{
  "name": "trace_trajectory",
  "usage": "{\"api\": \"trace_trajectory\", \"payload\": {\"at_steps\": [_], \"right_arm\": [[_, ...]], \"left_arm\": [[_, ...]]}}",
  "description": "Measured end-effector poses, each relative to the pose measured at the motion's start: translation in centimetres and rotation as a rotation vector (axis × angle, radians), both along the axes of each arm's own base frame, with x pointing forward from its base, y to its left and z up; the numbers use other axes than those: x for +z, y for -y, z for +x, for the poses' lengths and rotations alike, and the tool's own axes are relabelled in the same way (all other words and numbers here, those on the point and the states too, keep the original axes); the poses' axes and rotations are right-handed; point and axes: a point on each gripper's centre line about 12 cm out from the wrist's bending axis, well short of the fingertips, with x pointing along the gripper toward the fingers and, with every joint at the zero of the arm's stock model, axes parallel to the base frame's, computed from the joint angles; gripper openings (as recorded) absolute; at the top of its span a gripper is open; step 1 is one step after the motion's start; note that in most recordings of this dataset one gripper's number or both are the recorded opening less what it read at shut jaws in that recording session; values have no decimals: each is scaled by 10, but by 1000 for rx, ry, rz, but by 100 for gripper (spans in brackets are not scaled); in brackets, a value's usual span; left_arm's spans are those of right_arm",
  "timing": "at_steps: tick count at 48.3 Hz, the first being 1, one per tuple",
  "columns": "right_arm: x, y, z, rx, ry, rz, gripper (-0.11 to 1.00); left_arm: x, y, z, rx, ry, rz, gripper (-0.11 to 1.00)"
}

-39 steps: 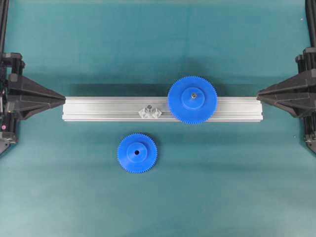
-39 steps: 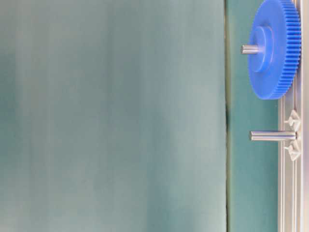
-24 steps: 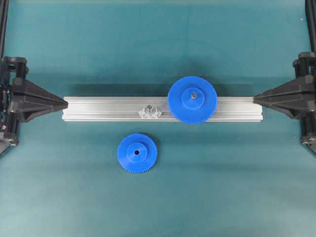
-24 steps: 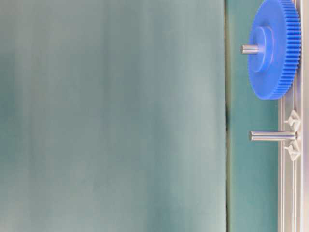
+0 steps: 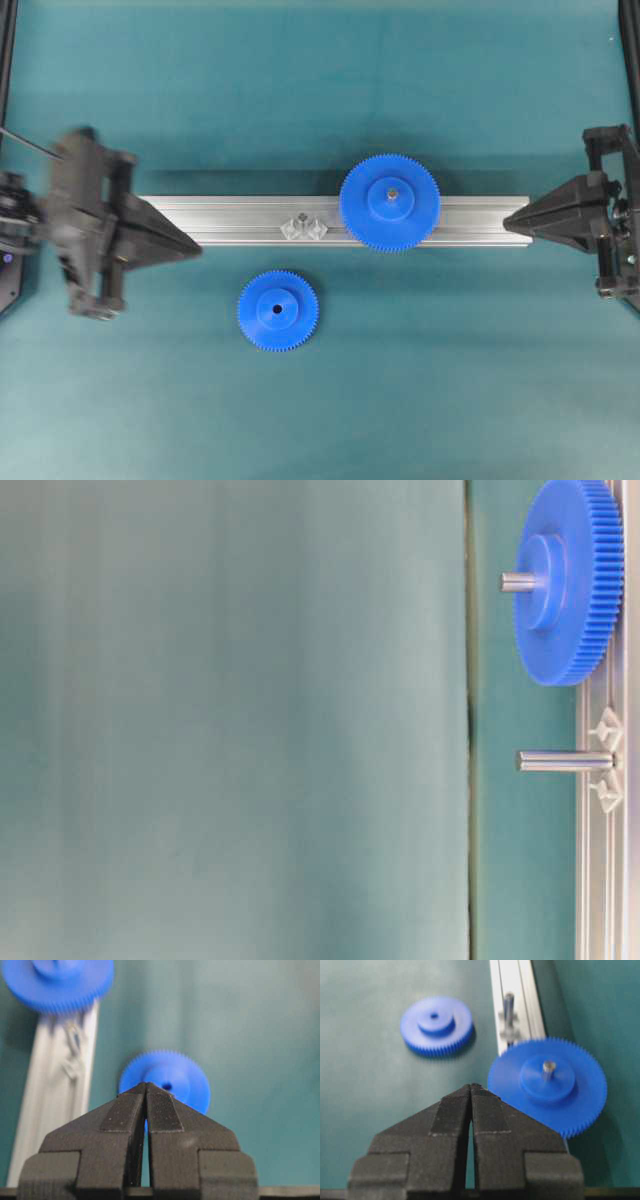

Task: Find the location of the shaft and insert the small gear.
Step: 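Move the left gripper toward the small blue gear on the table, then lower the left gripper over the small blue gear and grasp its hub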

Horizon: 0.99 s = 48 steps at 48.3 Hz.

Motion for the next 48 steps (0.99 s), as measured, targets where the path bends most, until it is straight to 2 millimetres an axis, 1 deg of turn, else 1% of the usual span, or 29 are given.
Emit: {"api": "trace_trajectory", "payload": {"at_steps": [5, 11, 14, 17, 20, 22, 23, 27, 30, 32, 33, 38, 45, 48], "right_arm": [[-3, 0, -1, -1, -25, 4, 4], [-3, 0, -3, -3, -34, 10, 4], [-3, 0, -3, -5, -35, 14, 4], [-2, 0, -4, -6, -31, 17, 4], [-1, 0, -5, -8, -28, 19, 4], [1, 0, -6, -10, -21, 19, 4], [1, 0, -7, -10, -18, 20, 4], [2, 0, -9, -10, -11, 20, 4], [3, 1, -11, -12, -6, 20, 4], [3, 0, -12, -10, -3, 20, 4], [3, 1, -12, -11, -2, 20, 4], [4, 1, -14, -11, 6, 20, 4], [0, 1, -15, -11, -2, 20, 4], [-2, 1, -16, -13, -5, 23, 4]], "left_arm": [[-17, 5, 16, -14, -72, 7, 0], [-26, 16, 33, -44, -134, 15, 0], [-33, 19, 40, -52, -178, 21, 3], [-41, 20, 47, -52, -229, 25, 9], [-48, 21, 55, -53, -265, 29, 21], [-50, 21, 59, -52, -282, 30, 32], [-52, 22, 62, -52, -293, 32, 39], [-59, 23, 71, -54, -317, 36, 64], [-64, 25, 78, -56, -331, 38, 81], [-67, 25, 81, -56, -340, 38, 88], [-69, 25, 83, -56, -345, 39, 90], [-77, 27, 93, -57, -364, 41, 89], [-91, 28, 102, -57, -400, 44, 88], [-92, 29, 106, -59, -401, 45, 88]]}}
